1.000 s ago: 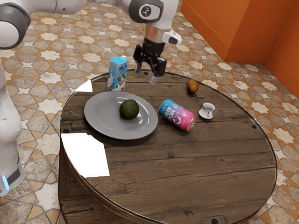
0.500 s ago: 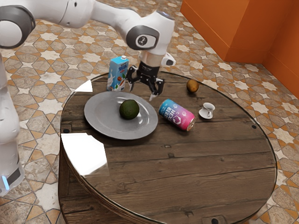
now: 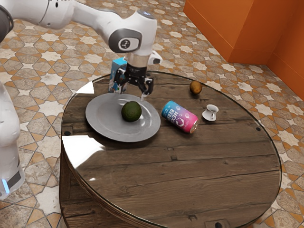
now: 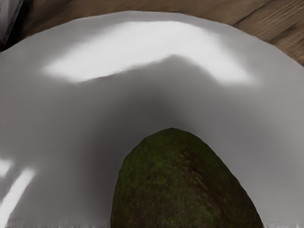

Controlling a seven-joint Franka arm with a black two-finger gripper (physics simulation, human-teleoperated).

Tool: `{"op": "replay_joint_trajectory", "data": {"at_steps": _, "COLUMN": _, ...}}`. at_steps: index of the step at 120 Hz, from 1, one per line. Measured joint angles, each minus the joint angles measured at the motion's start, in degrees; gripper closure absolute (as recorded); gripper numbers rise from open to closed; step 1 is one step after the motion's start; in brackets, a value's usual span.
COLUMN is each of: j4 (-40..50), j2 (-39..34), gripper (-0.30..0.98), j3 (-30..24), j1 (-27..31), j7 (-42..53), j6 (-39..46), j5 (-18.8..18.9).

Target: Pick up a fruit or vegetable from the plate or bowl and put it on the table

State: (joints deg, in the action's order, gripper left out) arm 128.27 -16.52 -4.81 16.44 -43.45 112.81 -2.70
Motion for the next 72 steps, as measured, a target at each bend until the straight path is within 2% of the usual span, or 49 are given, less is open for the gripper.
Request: {"op": "replay_joint_trajectory", "data": {"at_steps": 72, "j4": 5.0, "j2": -0.8, "gripper": 0.00, "j3": -2.5, "j1": -0.2, "j7": -0.2, "j6": 4.3, "j5": -2.1}}
